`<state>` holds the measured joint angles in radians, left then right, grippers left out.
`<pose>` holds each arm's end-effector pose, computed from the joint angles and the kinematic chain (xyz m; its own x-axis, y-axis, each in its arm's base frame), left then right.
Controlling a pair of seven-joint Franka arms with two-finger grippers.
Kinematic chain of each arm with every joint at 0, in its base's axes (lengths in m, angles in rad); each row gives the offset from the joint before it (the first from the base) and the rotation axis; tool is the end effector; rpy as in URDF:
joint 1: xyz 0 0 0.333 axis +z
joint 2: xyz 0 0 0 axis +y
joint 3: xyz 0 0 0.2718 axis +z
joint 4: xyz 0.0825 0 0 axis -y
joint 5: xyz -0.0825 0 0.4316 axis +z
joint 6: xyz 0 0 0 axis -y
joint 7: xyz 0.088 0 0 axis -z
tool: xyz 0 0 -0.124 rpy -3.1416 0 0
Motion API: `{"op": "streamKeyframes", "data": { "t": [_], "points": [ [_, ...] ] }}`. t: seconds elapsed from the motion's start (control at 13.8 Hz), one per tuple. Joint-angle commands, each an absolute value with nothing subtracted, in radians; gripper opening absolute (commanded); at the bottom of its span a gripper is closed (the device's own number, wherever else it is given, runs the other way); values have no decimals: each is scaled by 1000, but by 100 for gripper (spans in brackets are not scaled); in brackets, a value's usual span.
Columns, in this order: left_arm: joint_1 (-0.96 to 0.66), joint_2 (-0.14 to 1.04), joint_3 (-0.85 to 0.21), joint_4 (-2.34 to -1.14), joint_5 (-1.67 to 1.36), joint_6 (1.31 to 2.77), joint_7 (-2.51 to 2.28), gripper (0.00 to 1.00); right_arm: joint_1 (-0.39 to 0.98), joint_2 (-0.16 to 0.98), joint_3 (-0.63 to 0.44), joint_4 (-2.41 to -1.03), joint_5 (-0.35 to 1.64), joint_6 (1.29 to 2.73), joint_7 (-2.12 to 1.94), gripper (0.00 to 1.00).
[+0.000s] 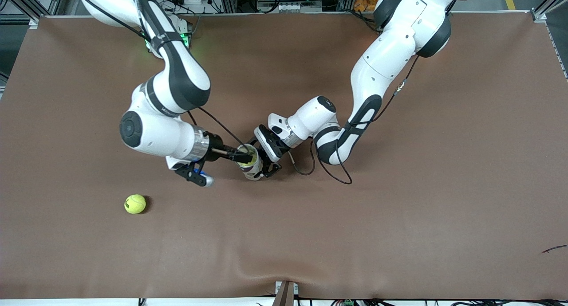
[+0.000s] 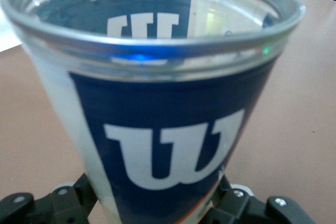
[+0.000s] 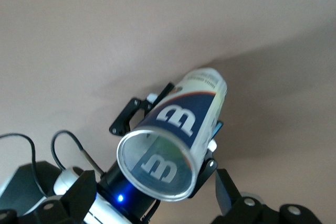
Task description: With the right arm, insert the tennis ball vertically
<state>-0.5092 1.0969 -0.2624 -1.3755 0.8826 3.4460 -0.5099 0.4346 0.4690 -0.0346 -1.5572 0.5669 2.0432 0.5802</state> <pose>0.5039 -0.5527 0.1107 0.3480 -0.4343 0.8309 -0.8533 -0.5137 0.0888 0.6431 0.3154 0.3094 0.8897 -0.3501 -0.2930 -0.4430 -0.8171 -0.3688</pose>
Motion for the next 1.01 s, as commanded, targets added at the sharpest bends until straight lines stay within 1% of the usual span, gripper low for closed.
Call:
{"op": "streamKeyframes", "data": {
  "t": [0.0,0.14,0.36,0.51,0.72,0.79,0.94],
  "points": [
    [-503,1108,-259,-1359,913,3464,-520,87,348,454,-26,-1557,520,2019,493,100],
    [-502,1108,-259,-1359,913,3464,-520,87,283,472,-25,-1557,433,1999,346,100],
    [-502,1104,-259,-1359,913,3471,-520,87,195,521,-26,-1542,408,1999,88,100],
    [-502,1104,-259,-1361,914,3478,-520,87,132,595,-25,-1513,382,2005,-91,100],
    [-502,1106,-259,-1361,914,3478,-520,87,58,704,-26,-1428,376,2013,-387,100],
    [-502,1104,-259,-1361,914,3478,-520,87,51,724,-26,-1418,370,2034,-456,100],
    [-499,1103,-259,-1359,914,3478,-520,87,37,752,-26,-1417,300,2129,-585,100]
  ]
}}
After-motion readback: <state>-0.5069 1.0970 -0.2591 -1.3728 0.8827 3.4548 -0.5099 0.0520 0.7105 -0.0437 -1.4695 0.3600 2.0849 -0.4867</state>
